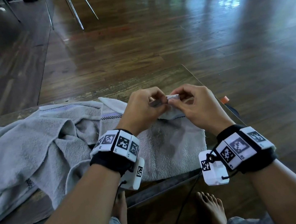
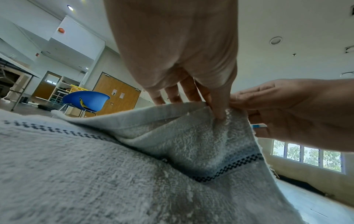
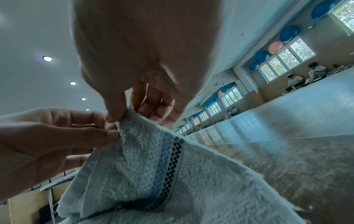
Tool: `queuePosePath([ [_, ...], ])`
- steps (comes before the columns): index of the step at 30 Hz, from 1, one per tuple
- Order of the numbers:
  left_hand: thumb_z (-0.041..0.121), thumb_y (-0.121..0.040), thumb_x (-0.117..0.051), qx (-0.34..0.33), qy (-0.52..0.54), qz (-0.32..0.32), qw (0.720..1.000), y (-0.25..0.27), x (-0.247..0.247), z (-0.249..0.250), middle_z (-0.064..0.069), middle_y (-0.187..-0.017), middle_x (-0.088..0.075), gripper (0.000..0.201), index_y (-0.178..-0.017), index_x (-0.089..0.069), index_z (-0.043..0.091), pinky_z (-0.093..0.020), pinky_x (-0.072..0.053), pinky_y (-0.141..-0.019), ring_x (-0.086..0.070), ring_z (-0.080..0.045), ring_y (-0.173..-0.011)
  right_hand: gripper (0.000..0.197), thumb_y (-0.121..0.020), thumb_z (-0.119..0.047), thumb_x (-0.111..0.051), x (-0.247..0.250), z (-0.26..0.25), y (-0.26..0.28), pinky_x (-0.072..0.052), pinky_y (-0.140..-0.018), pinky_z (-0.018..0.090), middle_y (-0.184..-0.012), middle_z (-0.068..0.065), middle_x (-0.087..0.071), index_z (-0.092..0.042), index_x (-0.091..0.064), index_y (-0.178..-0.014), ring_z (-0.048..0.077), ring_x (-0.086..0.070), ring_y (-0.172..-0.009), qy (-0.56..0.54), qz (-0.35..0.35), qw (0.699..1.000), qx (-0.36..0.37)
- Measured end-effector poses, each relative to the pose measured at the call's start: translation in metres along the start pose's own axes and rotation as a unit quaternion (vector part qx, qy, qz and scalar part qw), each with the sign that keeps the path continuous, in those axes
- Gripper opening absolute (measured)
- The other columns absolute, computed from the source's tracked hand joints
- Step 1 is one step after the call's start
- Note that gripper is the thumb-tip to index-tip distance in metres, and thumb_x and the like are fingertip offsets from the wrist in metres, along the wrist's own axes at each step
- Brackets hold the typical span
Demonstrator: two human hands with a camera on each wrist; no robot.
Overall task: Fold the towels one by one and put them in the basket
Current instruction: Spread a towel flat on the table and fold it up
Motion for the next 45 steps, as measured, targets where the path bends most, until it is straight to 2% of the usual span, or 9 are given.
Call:
queuePosePath([
  [5,0.031,-0.078,-0.082,-0.017,0.004,-0.002,1.000,0.000,-0.002,0.000,0.005,-0.079,-0.068,0.021,-0.084,-0.067,0.018,-0.016,-0.046,-0.060,-0.062,-0.012,-0.069,0.008,-0.085,-0.022,-0.079,0.002,-0.004,0.001,-0.051,-0.070,0.012,-0.082,-0.011,-0.074,-0.021,-0.078,-0.093,0.001,-0.068,-0.077,-0.004,-0.005,1.000,0.013],
  [10,0.043,-0.076,-0.081,-0.015,-0.040,-0.011,0.999,0.001,-0.004,-0.005,0.012,-0.074,-0.068,0.025,-0.083,-0.070,0.022,-0.007,-0.039,-0.057,-0.056,0.006,-0.063,0.014,-0.083,-0.017,-0.080,0.003,-0.004,0.002,-0.055,-0.076,0.017,-0.087,-0.011,-0.076,-0.019,-0.080,-0.096,0.003,-0.070,-0.081,-0.013,-0.009,1.000,0.018],
  [13,0.038,-0.075,-0.083,-0.007,-0.071,-0.014,0.997,0.001,-0.002,-0.011,0.008,-0.075,-0.070,0.021,-0.082,-0.073,0.021,-0.018,-0.046,-0.062,-0.057,0.002,-0.065,0.014,-0.082,-0.017,-0.080,0.004,-0.006,0.002,-0.054,-0.074,0.017,-0.086,-0.013,-0.075,-0.022,-0.080,-0.096,0.003,-0.069,-0.080,-0.016,-0.005,1.000,0.026],
  [18,0.028,-0.077,-0.075,0.023,-0.171,-0.035,0.984,-0.001,0.012,-0.026,-0.002,-0.077,-0.068,0.014,-0.081,-0.073,0.014,-0.040,-0.051,-0.073,-0.062,-0.026,-0.076,0.012,-0.084,-0.021,-0.079,0.023,0.004,-0.003,-0.052,-0.070,0.013,-0.083,-0.013,-0.074,-0.028,-0.079,-0.094,0.004,-0.067,-0.077,-0.019,0.043,0.999,0.003],
  [24,0.038,-0.089,-0.064,0.007,-0.189,0.028,0.982,0.001,0.040,-0.025,0.006,-0.076,-0.059,0.025,-0.076,-0.060,0.018,-0.040,-0.046,-0.082,-0.054,-0.019,-0.072,0.009,-0.087,-0.021,-0.077,0.043,0.017,-0.004,-0.046,-0.061,0.009,-0.075,-0.016,-0.069,-0.030,-0.075,-0.087,-0.007,-0.058,-0.062,-0.002,0.096,0.995,-0.034],
  [30,0.062,-0.090,-0.053,-0.025,-0.207,0.053,0.977,0.004,0.052,-0.024,0.008,-0.057,-0.051,0.054,-0.061,-0.056,0.017,-0.032,-0.041,-0.061,-0.045,-0.014,-0.053,0.007,-0.088,-0.019,-0.076,0.056,0.030,-0.007,-0.061,-0.080,0.039,-0.081,-0.006,-0.072,-0.025,-0.075,-0.089,0.017,-0.068,-0.073,0.015,0.119,0.990,-0.074],
  [33,0.073,-0.068,-0.062,-0.012,-0.120,0.017,0.993,0.006,0.045,-0.031,0.011,-0.051,-0.055,0.064,-0.055,-0.056,0.011,-0.021,-0.034,-0.049,-0.044,-0.002,-0.046,0.007,-0.088,-0.018,-0.075,0.055,0.032,-0.005,-0.061,-0.080,0.042,-0.082,-0.004,-0.072,-0.025,-0.075,-0.089,0.021,-0.071,-0.076,0.019,0.112,0.990,-0.079],
  [38,0.036,-0.065,-0.088,-0.013,-0.150,-0.030,0.988,0.010,0.044,-0.039,0.008,-0.064,-0.053,0.040,-0.060,-0.050,0.026,-0.036,-0.046,-0.058,-0.047,-0.012,-0.059,0.010,-0.090,-0.019,-0.074,0.065,0.039,-0.001,-0.063,-0.073,0.040,-0.084,-0.006,-0.072,-0.029,-0.072,-0.088,0.014,-0.072,-0.068,0.019,0.121,0.988,-0.093],
  [45,0.034,-0.077,-0.081,0.027,-0.190,0.044,0.980,0.017,0.090,-0.056,0.000,-0.078,-0.070,0.019,-0.077,-0.075,0.016,-0.040,-0.052,-0.075,-0.063,-0.021,-0.075,0.015,-0.089,-0.018,-0.075,0.077,0.054,-0.002,-0.063,-0.074,0.038,-0.079,-0.003,-0.073,-0.030,-0.071,-0.081,0.012,-0.072,-0.065,0.016,0.142,0.983,-0.113],
])
Point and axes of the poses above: each hand's wrist, its own y-axis away from the middle knuckle, its own x-axis out of the back of the hand, z = x × y, the point moved 10 cm from there along -y, towards the middle knuckle
